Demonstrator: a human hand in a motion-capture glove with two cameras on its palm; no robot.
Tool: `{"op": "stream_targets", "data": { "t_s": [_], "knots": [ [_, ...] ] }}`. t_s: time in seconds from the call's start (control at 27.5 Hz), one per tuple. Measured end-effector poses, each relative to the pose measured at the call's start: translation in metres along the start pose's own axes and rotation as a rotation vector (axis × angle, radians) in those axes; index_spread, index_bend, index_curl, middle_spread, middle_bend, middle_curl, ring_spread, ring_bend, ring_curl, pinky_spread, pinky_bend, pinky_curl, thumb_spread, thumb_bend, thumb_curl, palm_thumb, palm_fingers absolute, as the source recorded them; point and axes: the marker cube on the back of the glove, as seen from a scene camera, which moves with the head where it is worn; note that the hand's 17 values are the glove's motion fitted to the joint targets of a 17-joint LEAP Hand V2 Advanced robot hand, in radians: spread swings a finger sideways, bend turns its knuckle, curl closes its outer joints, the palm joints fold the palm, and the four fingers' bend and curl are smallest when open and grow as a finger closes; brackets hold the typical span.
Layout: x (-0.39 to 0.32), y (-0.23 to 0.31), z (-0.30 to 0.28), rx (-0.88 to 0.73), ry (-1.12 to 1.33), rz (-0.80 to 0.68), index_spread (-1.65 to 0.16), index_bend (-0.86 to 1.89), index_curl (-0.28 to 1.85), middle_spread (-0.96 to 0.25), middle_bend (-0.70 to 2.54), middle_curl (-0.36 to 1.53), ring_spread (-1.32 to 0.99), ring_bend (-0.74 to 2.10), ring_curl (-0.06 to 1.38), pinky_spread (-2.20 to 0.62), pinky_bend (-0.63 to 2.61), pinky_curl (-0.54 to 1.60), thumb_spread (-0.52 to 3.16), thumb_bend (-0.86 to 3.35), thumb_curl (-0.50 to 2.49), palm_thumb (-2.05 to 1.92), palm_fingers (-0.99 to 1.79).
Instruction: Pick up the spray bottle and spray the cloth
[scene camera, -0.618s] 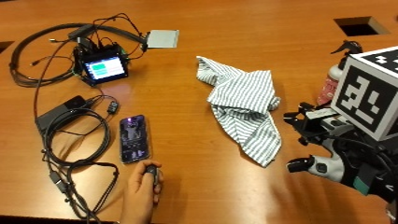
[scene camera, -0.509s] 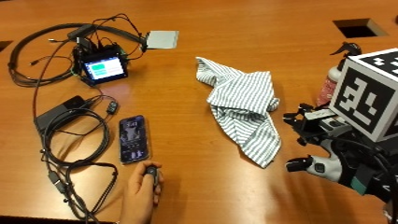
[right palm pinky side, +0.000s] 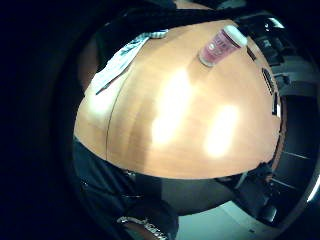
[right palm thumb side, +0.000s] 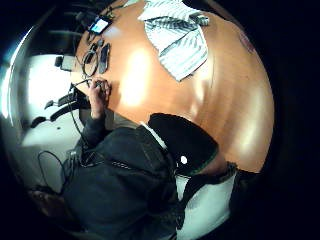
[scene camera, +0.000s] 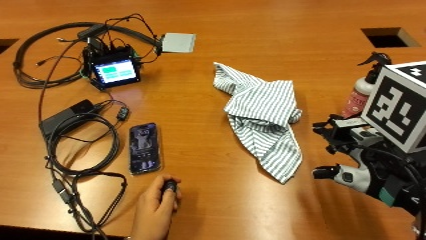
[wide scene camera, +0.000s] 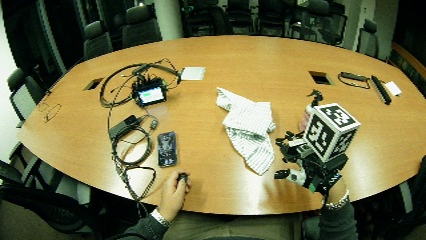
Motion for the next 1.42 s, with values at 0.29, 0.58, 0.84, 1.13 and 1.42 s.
{"op": "stream_targets", "data": {
  "t_s": [0.29, 0.58, 0.84, 1.13, 1.42],
  "knots": [
    [0.046, -0.011, 0.007, 0.002, -0.041, 0.132, -0.43, 0.19, 0.26, -0.04, 0.18, 0.20, -0.01, 0.29, 0.19, 0.27, 0.30, 0.23, 1.03, 0.04, 0.18, 0.35, 0.36],
    [0.107, -0.022, 0.006, 0.077, -0.033, 0.343, -0.40, 0.12, 0.26, -0.03, 0.21, 0.23, -0.02, 0.34, 0.22, 0.27, 0.30, 0.26, 1.09, 0.03, 0.20, 0.40, 0.45],
    [0.156, -0.063, 0.004, 0.191, -0.124, 0.445, -0.36, 0.02, 0.20, -0.02, 0.26, 0.28, -0.03, 0.44, 0.27, 0.26, 0.39, 0.31, 1.12, 0.01, 0.22, 0.45, 0.42],
    [0.172, -0.117, 0.007, 0.512, -0.294, 0.446, -0.33, 0.05, 0.14, -0.04, 0.31, 0.31, -0.07, 0.57, 0.31, 0.22, 0.46, 0.33, 1.13, 0.00, 0.24, 0.48, 0.57],
    [0.150, -0.188, 0.021, 0.785, -0.952, 0.331, -0.31, 0.29, 0.25, -0.13, 0.47, 0.38, -0.12, 0.49, 0.31, 0.18, 0.19, 0.27, 1.13, 0.12, 0.34, 0.78, 0.94]
  ]
}}
